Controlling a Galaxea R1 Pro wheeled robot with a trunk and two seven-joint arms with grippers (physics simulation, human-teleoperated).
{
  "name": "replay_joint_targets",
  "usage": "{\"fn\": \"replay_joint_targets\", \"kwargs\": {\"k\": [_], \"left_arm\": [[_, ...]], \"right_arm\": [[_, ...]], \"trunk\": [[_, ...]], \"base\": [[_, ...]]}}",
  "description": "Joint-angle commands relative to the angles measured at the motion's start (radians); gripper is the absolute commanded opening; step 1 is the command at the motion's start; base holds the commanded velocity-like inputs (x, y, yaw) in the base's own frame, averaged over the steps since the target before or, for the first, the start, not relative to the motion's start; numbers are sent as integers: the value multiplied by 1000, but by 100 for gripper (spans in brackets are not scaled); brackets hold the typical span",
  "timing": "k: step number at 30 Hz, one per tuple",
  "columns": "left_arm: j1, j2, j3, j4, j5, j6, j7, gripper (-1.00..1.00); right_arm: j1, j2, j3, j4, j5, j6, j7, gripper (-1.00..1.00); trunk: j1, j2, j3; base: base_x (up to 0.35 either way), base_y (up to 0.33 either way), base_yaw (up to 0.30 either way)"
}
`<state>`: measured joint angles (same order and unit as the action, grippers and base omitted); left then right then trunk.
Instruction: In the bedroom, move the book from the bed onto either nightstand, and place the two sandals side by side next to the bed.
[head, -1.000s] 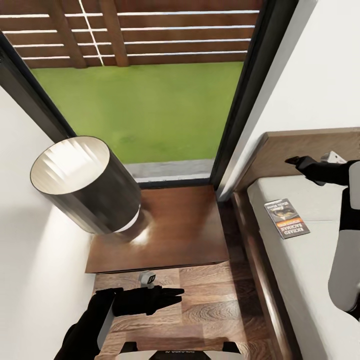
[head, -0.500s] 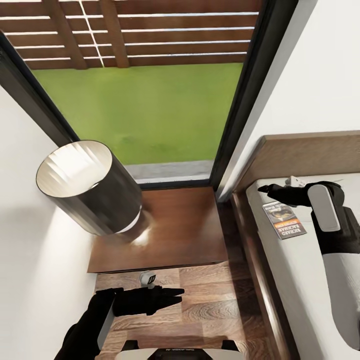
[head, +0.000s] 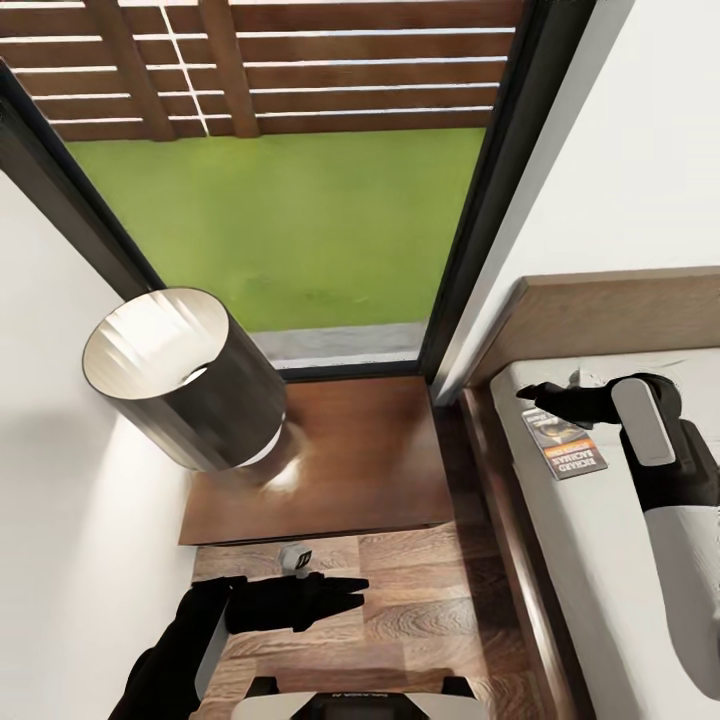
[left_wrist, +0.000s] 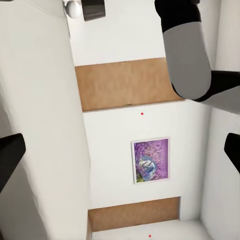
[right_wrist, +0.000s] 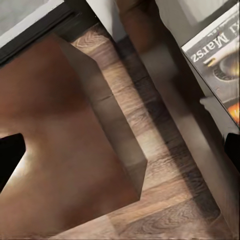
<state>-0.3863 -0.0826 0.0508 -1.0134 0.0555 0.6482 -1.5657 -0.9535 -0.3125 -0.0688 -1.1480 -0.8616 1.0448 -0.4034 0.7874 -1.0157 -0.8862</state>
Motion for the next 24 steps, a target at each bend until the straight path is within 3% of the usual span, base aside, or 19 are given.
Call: {"fn": "replay_joint_targets", "kwargs": {"k": [1,8,12,16,20,24], "left_arm": [[0,-1,2,0,-3,10,-5,100],[0,-1,0,1,-6,10,-5,100],[0,0,0,3,-6,9,-5,100],[0,1,0,21,-8,7,-5,100],[0,1,0,43,-8,-8,-1,100],[0,1,0,65,-8,-17,3,100]], "right_arm": [[-1,-1,0,13,-12,2,-10,100],[1,-1,10,74,-14,2,-9,100],[18,4,46,102,-13,2,-9,100],[49,8,75,199,-11,2,-8,100],[61,10,81,386,-12,2,-6,100],[65,9,77,682,-18,-21,-3,100]], "trunk": [[-4,7,3],[-31,56,25],[-46,84,37],[-61,112,50],[-77,140,62],[-92,168,75]], "base": [[0,0,0],[0,0,0],[0,0,0],[0,0,0],[0,0,0],[0,0,0]]}}
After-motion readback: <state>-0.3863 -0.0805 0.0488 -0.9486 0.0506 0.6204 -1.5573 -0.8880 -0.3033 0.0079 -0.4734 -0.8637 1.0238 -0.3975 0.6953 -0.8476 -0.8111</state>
